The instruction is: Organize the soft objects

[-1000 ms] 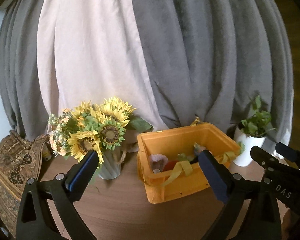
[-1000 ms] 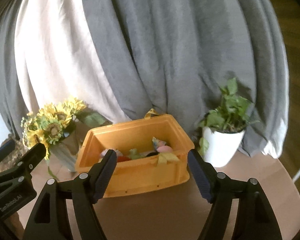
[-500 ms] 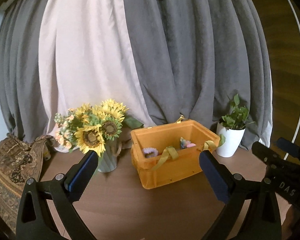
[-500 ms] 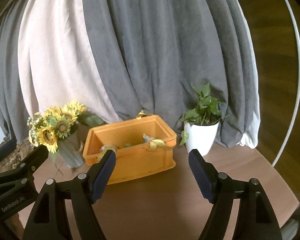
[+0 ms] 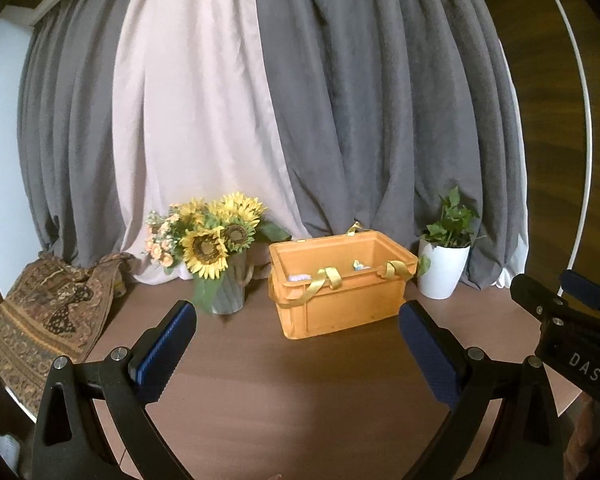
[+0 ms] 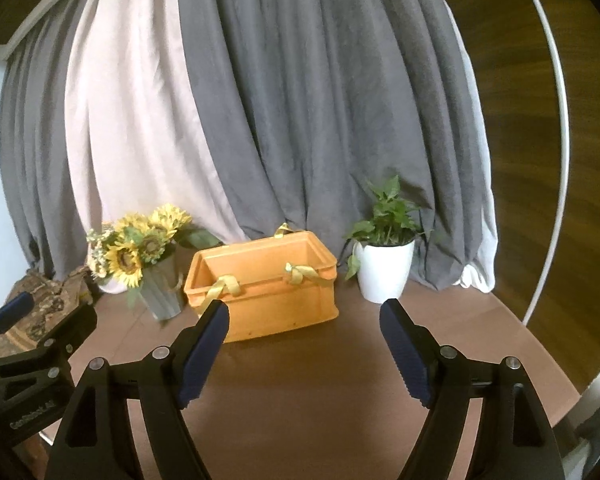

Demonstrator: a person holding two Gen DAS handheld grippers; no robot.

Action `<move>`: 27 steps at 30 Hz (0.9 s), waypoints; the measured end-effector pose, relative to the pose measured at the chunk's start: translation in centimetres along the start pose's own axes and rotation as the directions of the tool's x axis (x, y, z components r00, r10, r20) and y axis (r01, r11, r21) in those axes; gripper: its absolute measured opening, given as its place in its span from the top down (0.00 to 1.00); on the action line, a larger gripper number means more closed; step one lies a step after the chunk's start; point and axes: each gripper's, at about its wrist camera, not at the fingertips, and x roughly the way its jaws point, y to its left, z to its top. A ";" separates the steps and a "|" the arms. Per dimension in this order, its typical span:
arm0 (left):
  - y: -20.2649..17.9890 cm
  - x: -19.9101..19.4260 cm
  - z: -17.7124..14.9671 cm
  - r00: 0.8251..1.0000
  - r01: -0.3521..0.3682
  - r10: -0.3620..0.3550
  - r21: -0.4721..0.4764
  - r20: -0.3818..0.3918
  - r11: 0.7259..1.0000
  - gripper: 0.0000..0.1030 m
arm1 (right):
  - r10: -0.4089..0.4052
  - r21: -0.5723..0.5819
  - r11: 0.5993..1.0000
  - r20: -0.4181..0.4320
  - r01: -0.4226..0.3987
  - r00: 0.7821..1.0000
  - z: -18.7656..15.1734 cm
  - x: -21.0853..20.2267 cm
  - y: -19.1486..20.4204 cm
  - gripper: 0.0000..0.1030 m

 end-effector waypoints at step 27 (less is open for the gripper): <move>-0.3 -13.0 -3.4 0.998 -0.030 0.031 -0.003 0.052 1.000 0.00 | 0.028 -0.029 0.999 0.066 -0.027 0.997 -3.7 -12.7 -1.6 0.15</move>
